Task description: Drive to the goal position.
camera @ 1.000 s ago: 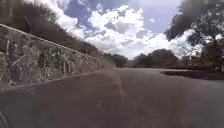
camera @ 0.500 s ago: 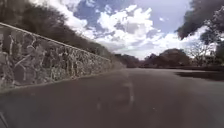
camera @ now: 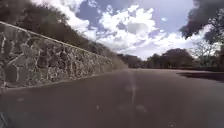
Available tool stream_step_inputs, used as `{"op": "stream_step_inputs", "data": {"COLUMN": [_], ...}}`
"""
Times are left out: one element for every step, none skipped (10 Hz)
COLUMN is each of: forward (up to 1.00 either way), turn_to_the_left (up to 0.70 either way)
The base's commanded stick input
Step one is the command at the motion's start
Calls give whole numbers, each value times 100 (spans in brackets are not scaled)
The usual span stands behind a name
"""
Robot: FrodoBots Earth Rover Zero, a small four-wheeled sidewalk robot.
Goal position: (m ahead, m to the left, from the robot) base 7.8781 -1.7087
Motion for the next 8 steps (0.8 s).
{"op": "stream_step_inputs", "data": {"forward": [70,70,70,70,70,70,70,70], "turn_to_the_left": [0,0,0,0,0,0,0,0]}}
